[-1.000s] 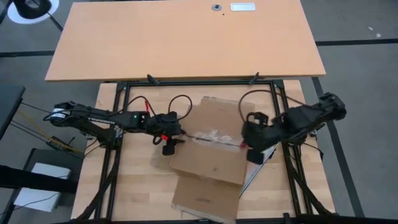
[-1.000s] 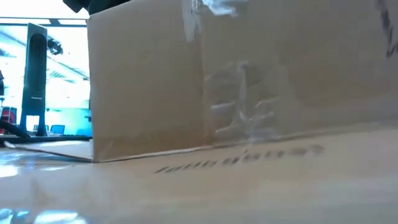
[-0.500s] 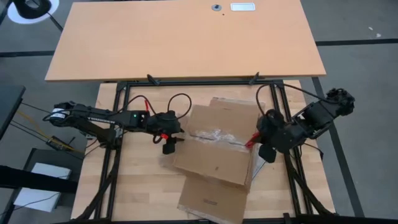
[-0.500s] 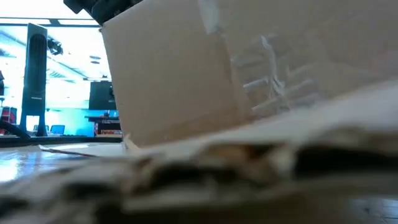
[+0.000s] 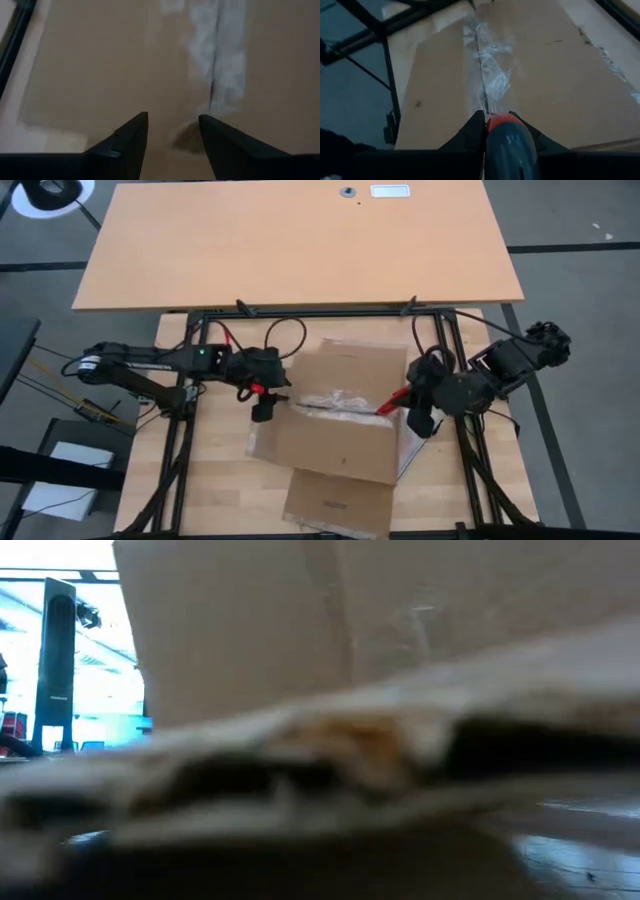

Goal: Unpack boxes
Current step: Break down the cardboard box until it is fully flat using the red cutter

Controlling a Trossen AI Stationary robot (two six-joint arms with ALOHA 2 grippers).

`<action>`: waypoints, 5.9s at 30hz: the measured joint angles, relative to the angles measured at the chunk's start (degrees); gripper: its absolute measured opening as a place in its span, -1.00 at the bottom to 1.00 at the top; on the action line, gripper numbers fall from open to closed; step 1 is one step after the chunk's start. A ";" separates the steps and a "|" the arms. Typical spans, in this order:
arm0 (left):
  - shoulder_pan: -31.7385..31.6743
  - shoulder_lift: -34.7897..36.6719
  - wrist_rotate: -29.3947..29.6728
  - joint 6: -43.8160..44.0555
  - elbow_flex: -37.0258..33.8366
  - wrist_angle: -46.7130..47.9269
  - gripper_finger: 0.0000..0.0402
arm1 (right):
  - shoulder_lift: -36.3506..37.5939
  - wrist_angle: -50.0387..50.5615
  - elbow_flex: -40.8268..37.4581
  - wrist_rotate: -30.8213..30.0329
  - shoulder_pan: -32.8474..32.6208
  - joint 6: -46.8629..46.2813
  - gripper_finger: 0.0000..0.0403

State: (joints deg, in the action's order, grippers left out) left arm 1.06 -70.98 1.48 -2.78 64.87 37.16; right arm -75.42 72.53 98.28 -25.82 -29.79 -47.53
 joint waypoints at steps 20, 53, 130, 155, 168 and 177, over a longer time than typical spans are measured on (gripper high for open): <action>-0.04 1.07 -0.79 -3.16 7.00 4.90 -0.04 | 0.00 -7.99 0.09 3.40 6.73 2.44 -0.72; -0.04 -1.07 -7.39 10.89 11.79 -12.71 -0.22 | -15.41 -49.69 0.09 11.67 18.53 34.23 -0.72; 1.75 0.80 12.18 -25.26 -5.26 6.46 -0.07 | -6.01 -30.80 -27.32 14.10 17.17 8.84 0.08; 6.12 0.29 8.36 -25.14 -1.65 6.70 -0.07 | -5.79 -30.62 -19.27 23.93 16.59 8.54 0.02; 7.09 -6.20 18.23 -22.23 -1.47 3.04 -0.07 | -6.08 -28.04 -19.04 23.87 16.34 9.03 0.01; 7.58 -6.97 21.79 -18.15 -1.76 -8.82 -0.08 | -6.08 -29.68 -19.98 20.61 14.70 9.12 0.00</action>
State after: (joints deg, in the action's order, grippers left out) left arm 8.64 -77.95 23.27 -20.93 63.11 28.34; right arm -81.49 42.85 78.30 -5.21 -15.09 -38.41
